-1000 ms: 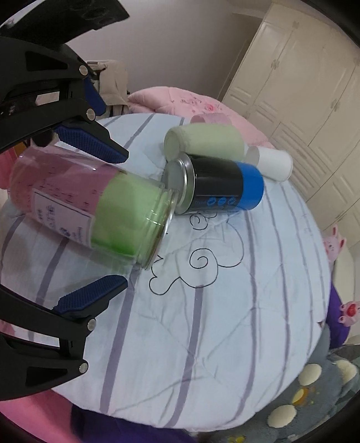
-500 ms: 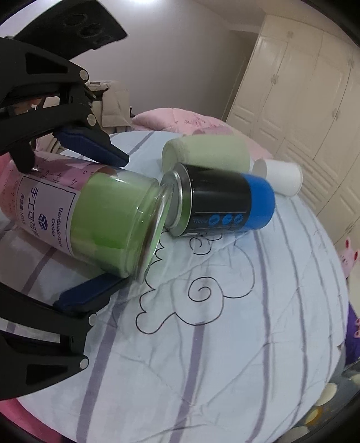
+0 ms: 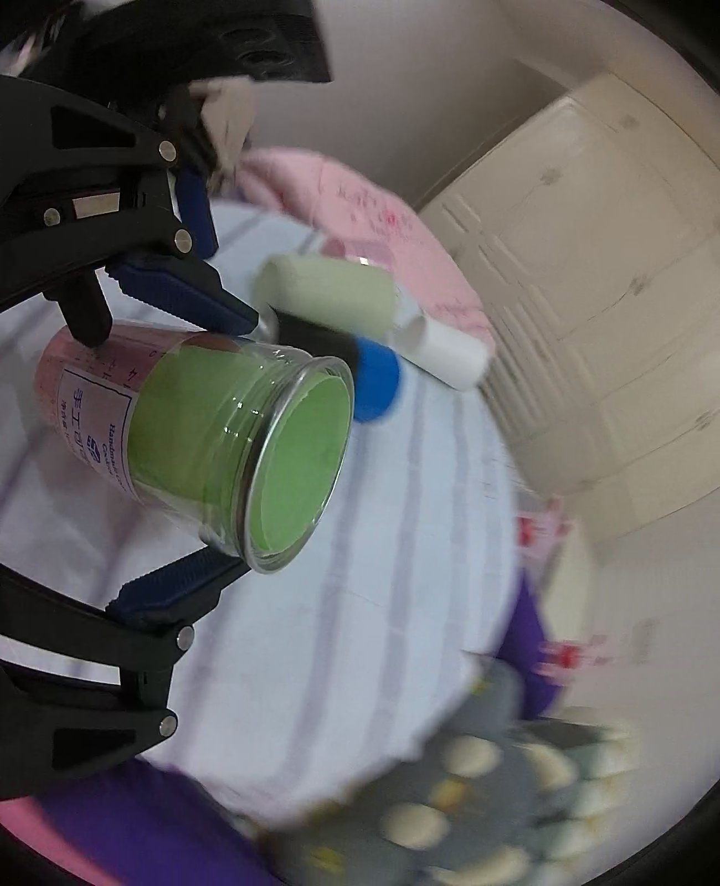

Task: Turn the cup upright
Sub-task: 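Lower the upright jar onto the table with the right tool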

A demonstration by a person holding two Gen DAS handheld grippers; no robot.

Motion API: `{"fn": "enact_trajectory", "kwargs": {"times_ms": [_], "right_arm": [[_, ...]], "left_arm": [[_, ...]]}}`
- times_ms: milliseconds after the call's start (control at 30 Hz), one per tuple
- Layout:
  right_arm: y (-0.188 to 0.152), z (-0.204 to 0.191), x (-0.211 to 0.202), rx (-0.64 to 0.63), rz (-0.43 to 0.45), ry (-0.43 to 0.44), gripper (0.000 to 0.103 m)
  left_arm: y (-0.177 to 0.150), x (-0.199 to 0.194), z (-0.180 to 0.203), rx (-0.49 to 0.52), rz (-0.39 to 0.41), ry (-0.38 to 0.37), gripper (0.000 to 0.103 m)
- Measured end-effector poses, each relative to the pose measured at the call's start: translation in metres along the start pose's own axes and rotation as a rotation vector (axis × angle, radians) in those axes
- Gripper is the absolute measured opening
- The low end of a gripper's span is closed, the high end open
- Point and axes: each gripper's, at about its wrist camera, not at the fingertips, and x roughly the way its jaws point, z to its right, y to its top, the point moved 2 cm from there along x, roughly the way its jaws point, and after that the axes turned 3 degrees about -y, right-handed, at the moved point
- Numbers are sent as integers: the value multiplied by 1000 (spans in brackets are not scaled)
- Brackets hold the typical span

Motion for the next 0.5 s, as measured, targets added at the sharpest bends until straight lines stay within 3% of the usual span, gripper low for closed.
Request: {"fn": "enact_trajectory", "kwargs": {"times_ms": [267, 500], "right_arm": [[13, -4, 1, -171, 153, -181, 78], [9, -10, 6, -256, 224, -204, 78]], "left_arm": [[14, 21, 0, -42, -5, 67, 103], [7, 30, -1, -38, -23, 144, 103]]}}
